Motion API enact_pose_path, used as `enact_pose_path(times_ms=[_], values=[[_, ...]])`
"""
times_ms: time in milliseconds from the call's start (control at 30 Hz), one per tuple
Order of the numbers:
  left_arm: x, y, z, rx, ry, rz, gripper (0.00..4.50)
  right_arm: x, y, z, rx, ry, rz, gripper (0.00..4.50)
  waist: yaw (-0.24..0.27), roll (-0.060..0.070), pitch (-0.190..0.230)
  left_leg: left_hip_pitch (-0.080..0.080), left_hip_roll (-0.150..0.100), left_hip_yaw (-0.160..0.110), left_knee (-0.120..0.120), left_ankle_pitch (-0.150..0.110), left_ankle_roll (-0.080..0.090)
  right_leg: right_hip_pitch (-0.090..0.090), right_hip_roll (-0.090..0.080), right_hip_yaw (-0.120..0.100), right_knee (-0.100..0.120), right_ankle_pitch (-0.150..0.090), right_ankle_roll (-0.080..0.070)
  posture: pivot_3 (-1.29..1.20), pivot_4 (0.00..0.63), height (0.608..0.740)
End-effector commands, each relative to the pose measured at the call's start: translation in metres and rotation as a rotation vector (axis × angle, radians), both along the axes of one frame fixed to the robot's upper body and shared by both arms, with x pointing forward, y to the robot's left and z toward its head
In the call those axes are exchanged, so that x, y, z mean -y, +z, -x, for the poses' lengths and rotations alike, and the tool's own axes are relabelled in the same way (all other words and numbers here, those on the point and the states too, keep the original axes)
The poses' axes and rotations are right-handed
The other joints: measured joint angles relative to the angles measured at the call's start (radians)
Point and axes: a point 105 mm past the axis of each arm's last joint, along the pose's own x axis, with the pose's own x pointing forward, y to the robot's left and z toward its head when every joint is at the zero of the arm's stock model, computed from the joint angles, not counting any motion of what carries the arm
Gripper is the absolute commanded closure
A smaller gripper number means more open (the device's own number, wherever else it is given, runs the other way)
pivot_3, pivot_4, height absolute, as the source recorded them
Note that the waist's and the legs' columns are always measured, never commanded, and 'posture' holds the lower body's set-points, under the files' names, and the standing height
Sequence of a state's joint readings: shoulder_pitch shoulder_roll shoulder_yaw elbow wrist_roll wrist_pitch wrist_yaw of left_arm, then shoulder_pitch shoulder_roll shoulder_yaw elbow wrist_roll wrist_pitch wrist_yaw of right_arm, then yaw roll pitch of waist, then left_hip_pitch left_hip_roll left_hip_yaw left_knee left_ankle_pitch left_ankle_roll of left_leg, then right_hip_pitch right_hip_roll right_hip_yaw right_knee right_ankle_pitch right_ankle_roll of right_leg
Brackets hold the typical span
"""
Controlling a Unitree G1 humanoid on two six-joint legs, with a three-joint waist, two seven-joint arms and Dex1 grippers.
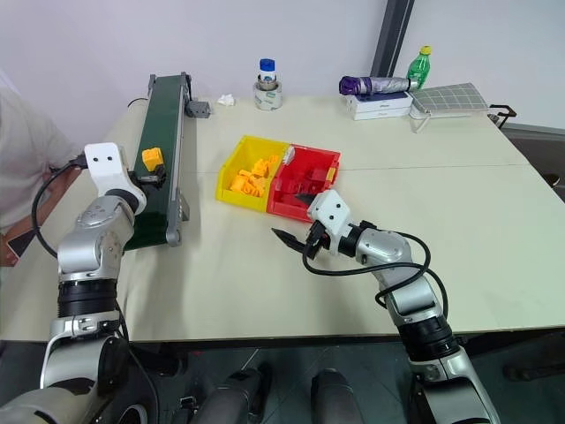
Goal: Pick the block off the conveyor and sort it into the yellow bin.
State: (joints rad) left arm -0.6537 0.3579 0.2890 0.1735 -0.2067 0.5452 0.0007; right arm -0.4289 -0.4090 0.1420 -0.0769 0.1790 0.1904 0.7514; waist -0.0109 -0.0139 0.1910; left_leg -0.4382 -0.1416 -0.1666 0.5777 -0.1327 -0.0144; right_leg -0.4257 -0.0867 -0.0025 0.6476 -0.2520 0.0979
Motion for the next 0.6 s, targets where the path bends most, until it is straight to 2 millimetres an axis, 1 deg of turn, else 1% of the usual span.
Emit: enact_pose_path(times_ms=[33,200,267,300,367,433,467,567,600], values=[[0.005,0.014,-0.003,0.051,-0.003,-0.014,0.01,-0.005,0.014,0.004,0.054,0.017,-0.023,0.00,0.000,0.000,0.000,0.000,0.000,0.000,0.000,0.000,0.000,0.000,0.000,0.000,0.000,0.000,0.000,0.00,0.150,0.740],[0.006,0.007,-0.002,0.033,0.007,-0.004,0.01,-0.004,0.013,0.004,0.052,0.012,-0.023,0.00,-0.002,0.000,0.000,0.000,0.000,0.000,0.000,0.000,0.000,0.000,0.000,0.000,0.000,0.000,0.001,0.00,0.150,0.740],[0.006,0.005,-0.002,0.021,0.011,-0.008,0.56,-0.004,0.013,0.004,0.052,0.013,-0.023,0.00,-0.001,0.000,0.000,0.000,0.000,0.000,0.000,0.000,0.000,0.000,0.000,0.000,0.000,0.000,0.001,0.00,0.150,0.740],[0.005,0.004,-0.002,0.013,0.017,-0.010,0.94,-0.004,0.013,0.004,0.052,0.012,-0.023,0.00,-0.001,0.000,0.000,0.000,0.000,0.000,0.000,0.000,0.000,0.000,0.000,0.000,0.000,0.001,0.001,0.00,0.150,0.740],[0.005,0.001,-0.001,-0.006,0.023,0.002,1.92,-0.004,0.013,0.004,0.052,0.011,-0.023,0.00,-0.001,0.000,0.000,0.000,0.000,0.000,0.000,0.000,0.000,0.000,0.000,0.000,0.000,0.001,0.001,0.00,0.150,0.740],[0.004,0.000,0.000,-0.015,0.028,0.009,3.02,-0.003,0.013,0.003,0.051,0.009,-0.022,0.00,-0.001,0.000,0.000,0.000,0.000,0.000,0.000,0.000,0.000,0.000,0.000,0.000,0.001,0.001,0.001,0.00,0.150,0.740],[0.005,0.001,0.000,-0.007,0.028,0.018,3.22,-0.003,0.013,0.003,0.051,0.008,-0.022,0.00,-0.001,0.000,0.000,0.000,0.000,0.000,0.000,0.000,0.000,0.000,0.000,0.000,0.001,0.001,0.001,0.00,0.150,0.740],[0.011,0.009,0.001,0.024,0.010,0.002,3.18,-0.002,0.013,0.004,0.051,0.007,-0.020,0.00,-0.001,0.000,0.000,0.000,0.000,0.000,0.001,0.000,0.000,0.000,0.000,0.000,0.001,0.001,0.001,0.00,0.150,0.740],[0.015,0.017,0.001,0.062,-0.002,0.028,3.18,-0.002,0.013,0.004,0.051,0.006,-0.020,0.00,0.000,0.000,0.000,0.000,0.000,0.000,0.001,0.000,0.000,0.000,0.000,0.000,0.001,0.001,0.001,0.00,0.150,0.740]])
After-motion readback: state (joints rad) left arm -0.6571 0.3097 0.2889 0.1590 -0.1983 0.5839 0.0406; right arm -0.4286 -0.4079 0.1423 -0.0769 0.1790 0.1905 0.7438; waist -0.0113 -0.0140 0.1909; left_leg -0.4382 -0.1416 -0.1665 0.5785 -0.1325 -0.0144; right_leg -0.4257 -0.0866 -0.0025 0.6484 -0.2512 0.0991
